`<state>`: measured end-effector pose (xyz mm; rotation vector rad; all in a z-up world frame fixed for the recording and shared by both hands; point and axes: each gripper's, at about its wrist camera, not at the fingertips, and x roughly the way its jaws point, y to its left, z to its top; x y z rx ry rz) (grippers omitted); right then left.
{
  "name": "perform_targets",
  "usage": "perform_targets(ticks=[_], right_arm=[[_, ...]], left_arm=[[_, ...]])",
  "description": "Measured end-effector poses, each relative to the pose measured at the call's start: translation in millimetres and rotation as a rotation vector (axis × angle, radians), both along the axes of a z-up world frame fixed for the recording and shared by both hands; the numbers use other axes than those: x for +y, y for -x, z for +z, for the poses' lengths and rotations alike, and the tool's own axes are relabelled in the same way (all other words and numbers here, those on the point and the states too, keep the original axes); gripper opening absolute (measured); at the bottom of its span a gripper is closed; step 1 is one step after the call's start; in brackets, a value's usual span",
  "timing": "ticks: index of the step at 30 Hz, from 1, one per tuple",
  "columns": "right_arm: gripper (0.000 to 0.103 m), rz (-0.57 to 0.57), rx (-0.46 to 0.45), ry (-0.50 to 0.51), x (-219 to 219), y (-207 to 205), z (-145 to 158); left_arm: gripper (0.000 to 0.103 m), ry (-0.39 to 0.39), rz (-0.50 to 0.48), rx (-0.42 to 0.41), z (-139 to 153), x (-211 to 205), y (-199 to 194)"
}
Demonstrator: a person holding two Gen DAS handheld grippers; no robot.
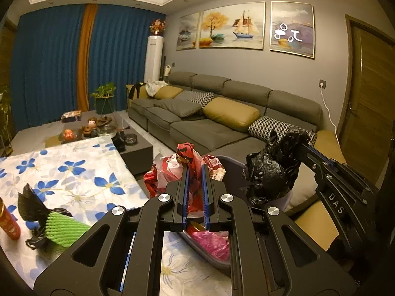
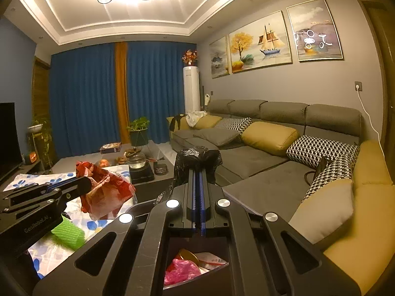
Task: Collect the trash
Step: 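Carry the black bag and red wrapper over the grey bin and open both tools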
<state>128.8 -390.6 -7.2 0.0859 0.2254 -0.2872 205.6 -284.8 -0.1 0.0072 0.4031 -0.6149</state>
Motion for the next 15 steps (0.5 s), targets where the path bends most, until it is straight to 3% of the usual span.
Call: perform_targets(ticks=[15], right_arm=[[0.004,-0.018,0.013,-0.011,-2,-8,-3]], left_arm=[[0.009,-0.005,-0.033,0.031,-12,-21,-19]])
